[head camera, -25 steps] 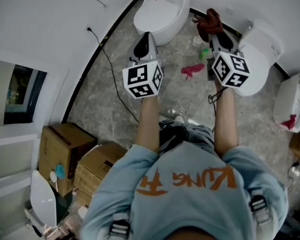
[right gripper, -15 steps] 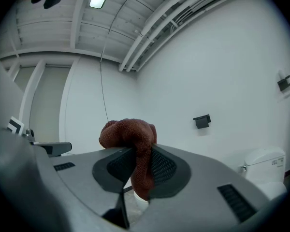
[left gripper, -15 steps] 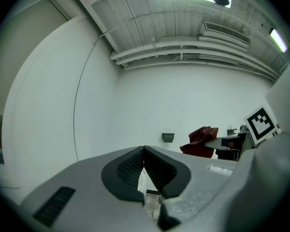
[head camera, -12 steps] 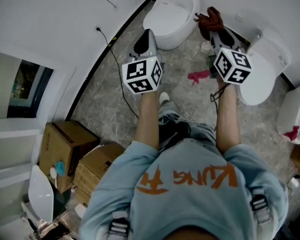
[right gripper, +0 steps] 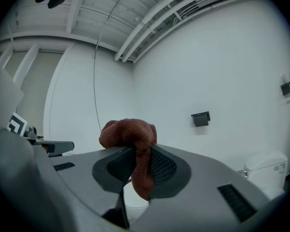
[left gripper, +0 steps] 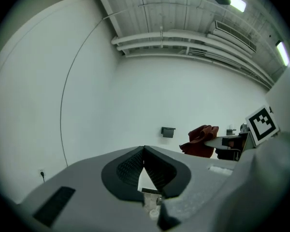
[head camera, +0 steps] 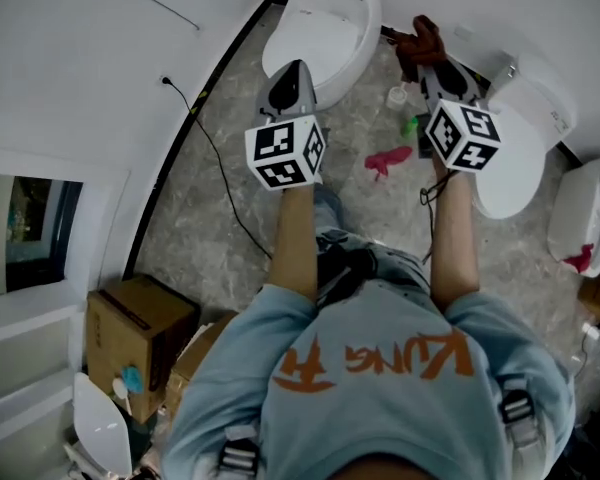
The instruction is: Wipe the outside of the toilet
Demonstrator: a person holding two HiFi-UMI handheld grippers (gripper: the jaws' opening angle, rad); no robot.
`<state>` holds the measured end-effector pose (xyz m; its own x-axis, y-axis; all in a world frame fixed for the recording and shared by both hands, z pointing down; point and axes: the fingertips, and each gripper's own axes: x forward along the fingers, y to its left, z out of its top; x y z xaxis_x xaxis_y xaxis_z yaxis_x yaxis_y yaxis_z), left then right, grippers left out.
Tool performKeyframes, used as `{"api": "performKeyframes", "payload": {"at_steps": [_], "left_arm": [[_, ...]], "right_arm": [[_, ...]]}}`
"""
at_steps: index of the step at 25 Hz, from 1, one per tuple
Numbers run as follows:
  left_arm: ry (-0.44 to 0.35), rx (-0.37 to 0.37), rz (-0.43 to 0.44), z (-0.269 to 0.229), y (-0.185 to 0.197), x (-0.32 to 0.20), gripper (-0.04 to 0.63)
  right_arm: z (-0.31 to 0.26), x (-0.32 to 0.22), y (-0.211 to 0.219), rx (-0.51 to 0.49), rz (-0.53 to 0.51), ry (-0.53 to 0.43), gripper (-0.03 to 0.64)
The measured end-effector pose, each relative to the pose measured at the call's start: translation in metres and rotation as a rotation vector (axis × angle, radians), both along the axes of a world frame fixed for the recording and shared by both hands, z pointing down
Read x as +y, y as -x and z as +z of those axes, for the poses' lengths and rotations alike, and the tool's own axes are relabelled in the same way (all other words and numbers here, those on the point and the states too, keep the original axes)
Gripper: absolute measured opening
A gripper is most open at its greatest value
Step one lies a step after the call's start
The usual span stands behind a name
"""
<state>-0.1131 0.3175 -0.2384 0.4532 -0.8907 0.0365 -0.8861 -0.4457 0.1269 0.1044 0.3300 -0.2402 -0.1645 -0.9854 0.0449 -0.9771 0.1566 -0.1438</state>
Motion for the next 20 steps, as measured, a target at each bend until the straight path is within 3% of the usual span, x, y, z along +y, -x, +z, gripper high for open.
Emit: {"api": "performKeyframes", "payload": {"at_steps": [6, 13, 20], "left_arm": [[0.104, 0.005, 0.01, 0.04, 0.029, -0.109, -0.006], [0.222, 0.036, 0.042, 0.086, 0.053, -0.233, -0.006], [0.345, 0.006, 0.175, 0.14, 0.007, -0.284, -0.006]], "right_arm": [[0.017, -0.104, 0.04, 0.058, 0.001, -0.001, 0.072], [0.045, -0.22, 0.053, 0.053, 0.082, 0.073, 0.072], [0.105, -0.257, 0.02, 0.034, 0.189, 0.207, 0.072]]}}
